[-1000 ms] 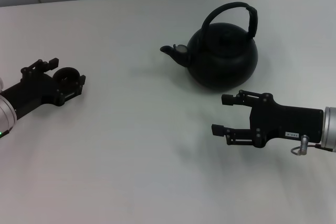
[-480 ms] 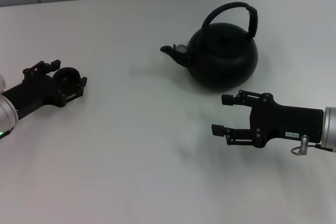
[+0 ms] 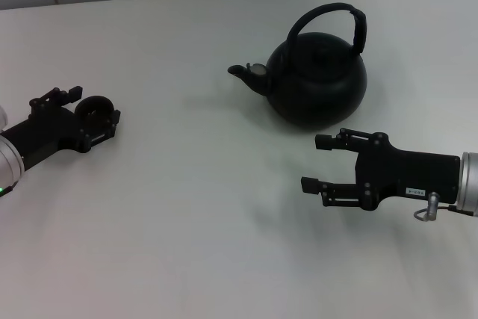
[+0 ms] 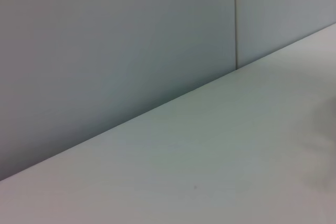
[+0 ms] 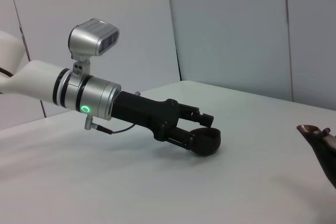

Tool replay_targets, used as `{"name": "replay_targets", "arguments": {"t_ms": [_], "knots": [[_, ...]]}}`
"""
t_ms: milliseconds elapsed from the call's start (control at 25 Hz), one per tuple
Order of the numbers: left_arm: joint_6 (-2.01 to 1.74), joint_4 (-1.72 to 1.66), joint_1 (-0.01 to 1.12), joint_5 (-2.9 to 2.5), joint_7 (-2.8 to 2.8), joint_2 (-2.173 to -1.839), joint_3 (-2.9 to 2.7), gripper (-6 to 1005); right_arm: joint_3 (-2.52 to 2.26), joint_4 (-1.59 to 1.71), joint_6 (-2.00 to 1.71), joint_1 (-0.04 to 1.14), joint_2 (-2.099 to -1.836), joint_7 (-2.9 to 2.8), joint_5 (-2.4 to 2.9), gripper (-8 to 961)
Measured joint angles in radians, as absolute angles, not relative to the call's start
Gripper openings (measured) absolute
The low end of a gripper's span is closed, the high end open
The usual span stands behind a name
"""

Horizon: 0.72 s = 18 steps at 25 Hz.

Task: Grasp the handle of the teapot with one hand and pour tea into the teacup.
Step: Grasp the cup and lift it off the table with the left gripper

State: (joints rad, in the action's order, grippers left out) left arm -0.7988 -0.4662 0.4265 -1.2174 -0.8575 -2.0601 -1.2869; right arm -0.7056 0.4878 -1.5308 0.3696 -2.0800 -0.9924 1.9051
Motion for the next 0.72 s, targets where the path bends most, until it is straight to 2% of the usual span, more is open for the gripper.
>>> {"name": "replay_targets", "arguments": {"t_ms": [720], "knots": [[-0.787, -0.466, 0.432, -1.257, -0.878, -2.06, -1.287, 782, -0.706, 0.488, -1.531, 0.37, -2.08, -0.992, 1.905, 826]]}}
